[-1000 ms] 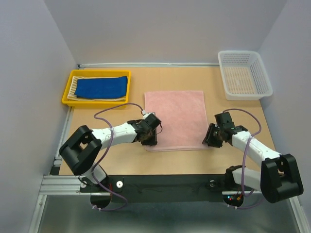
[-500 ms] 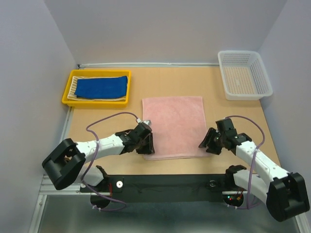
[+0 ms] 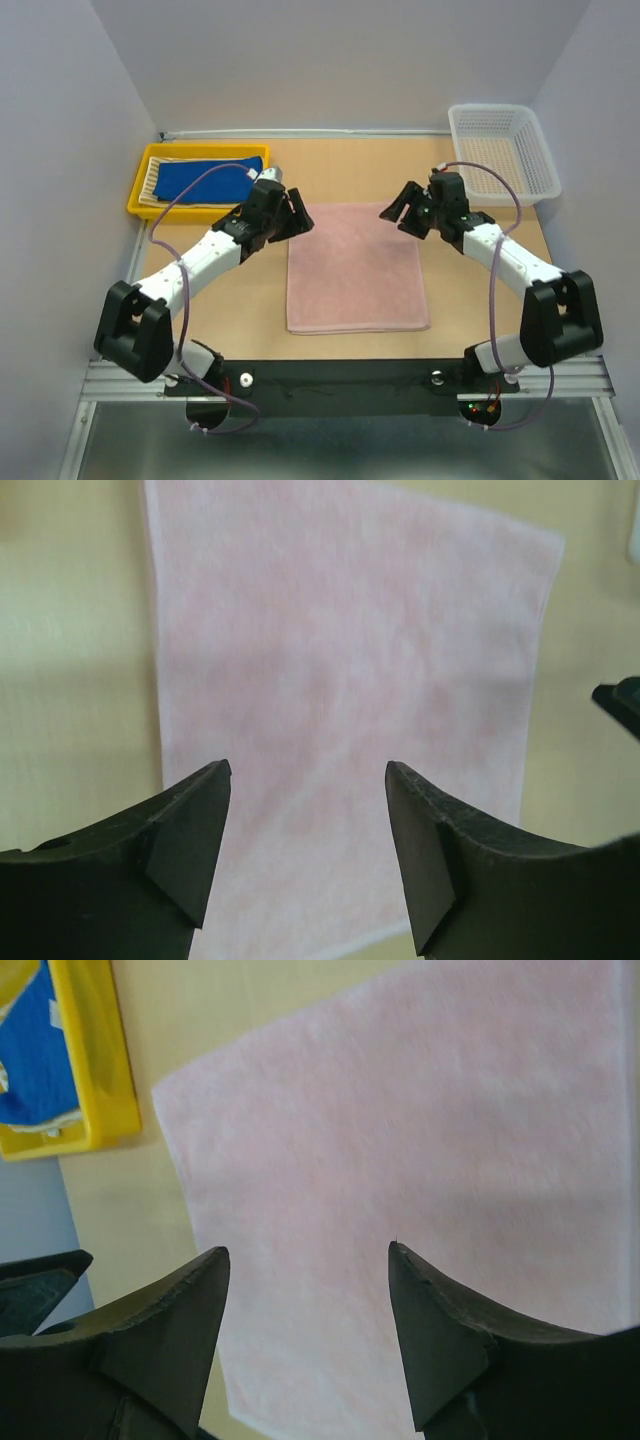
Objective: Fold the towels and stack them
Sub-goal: Fold the towel
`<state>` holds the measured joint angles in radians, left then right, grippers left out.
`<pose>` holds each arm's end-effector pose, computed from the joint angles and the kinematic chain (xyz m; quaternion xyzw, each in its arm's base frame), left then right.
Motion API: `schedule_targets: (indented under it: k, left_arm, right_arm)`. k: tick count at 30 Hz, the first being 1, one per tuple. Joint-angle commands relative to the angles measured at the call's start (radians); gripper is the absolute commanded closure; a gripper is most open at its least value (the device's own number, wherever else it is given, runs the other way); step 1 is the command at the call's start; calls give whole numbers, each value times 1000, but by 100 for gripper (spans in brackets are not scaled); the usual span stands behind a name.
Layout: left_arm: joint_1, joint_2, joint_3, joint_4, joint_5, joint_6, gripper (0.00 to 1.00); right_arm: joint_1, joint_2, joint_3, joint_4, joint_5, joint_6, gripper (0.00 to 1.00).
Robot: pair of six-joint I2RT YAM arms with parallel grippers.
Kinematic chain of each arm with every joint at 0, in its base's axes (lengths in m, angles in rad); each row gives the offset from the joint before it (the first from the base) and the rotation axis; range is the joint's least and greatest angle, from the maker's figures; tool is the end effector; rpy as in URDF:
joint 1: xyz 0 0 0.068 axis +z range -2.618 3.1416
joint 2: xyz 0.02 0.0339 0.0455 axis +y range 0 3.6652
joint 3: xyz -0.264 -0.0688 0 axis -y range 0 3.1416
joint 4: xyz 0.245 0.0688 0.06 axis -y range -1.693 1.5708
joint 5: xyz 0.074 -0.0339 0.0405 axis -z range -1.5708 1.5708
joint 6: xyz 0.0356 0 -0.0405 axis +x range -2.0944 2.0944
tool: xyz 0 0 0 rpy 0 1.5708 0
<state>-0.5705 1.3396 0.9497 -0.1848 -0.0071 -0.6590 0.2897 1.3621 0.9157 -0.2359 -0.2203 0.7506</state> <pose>0.2534 -0.1623 0.2733 -0.0406 0.8776 -0.2730 0.3920 0.2820 0.0922 0.2516 0.1590 0.8845 0.2984 0.3213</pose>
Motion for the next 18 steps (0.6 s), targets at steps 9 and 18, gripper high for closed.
schedule_targets:
  k: [9, 18]
  left_arm:
    - [116, 572, 382, 272, 196, 79, 46]
    - [204, 668, 308, 324, 197, 39, 51]
  right_arm:
    - [-4, 589, 253, 655, -137, 26, 31]
    - [-171, 671, 135, 759, -142, 26, 31]
